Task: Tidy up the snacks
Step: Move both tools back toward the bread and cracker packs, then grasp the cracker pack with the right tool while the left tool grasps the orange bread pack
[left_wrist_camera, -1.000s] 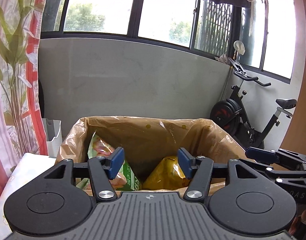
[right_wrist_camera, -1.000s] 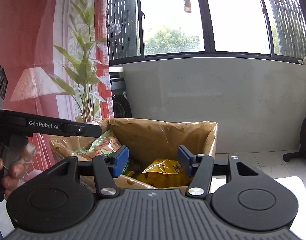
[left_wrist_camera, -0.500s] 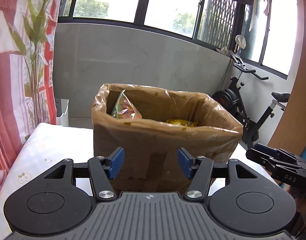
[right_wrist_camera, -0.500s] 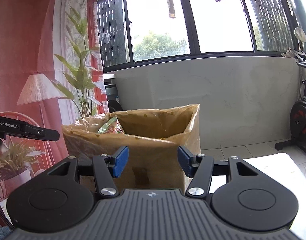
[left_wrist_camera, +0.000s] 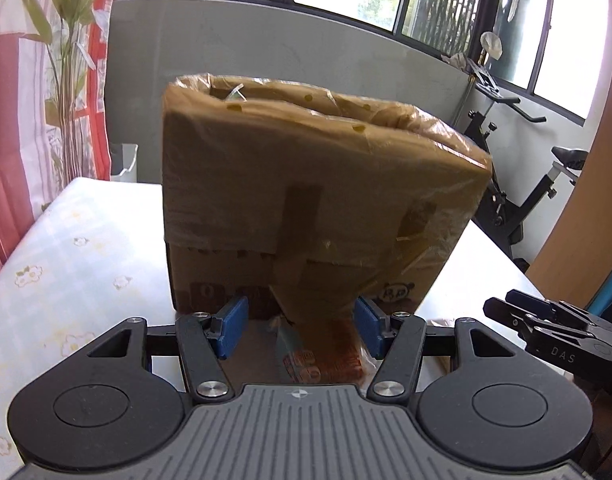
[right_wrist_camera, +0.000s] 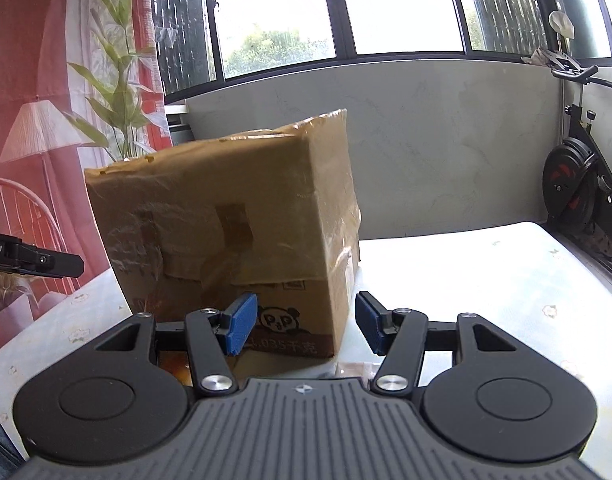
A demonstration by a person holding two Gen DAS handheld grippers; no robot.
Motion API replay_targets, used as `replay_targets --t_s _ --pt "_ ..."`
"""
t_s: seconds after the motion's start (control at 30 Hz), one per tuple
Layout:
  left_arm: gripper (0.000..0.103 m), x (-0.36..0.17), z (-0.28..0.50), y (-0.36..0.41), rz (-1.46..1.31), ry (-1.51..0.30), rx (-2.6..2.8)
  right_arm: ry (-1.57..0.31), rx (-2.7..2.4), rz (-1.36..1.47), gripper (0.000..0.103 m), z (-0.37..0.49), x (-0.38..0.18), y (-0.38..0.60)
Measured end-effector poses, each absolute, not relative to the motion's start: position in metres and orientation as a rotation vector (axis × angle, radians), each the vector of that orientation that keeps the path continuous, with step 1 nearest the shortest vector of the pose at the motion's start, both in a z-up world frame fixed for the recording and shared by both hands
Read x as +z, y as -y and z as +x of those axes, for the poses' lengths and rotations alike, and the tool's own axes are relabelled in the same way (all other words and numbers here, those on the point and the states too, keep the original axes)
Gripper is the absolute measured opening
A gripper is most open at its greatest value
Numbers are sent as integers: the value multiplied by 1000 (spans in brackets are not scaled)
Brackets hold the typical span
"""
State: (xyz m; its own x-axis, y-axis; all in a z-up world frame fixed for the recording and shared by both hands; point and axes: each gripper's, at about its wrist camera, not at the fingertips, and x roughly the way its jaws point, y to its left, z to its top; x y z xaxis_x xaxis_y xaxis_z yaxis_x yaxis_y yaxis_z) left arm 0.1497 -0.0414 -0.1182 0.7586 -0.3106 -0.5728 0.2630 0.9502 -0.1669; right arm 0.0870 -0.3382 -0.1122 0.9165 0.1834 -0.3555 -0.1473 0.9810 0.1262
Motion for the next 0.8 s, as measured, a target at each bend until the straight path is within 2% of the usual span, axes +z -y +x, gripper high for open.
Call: replay_targets --t_s 0.33,0.8 --pt "61 -194 138 59 -71 -877 -337 -472 143 145 58 75 -145 356" --pt "61 -212 131 63 -47 -899 -312 -530 81 67 58 82 -157 346"
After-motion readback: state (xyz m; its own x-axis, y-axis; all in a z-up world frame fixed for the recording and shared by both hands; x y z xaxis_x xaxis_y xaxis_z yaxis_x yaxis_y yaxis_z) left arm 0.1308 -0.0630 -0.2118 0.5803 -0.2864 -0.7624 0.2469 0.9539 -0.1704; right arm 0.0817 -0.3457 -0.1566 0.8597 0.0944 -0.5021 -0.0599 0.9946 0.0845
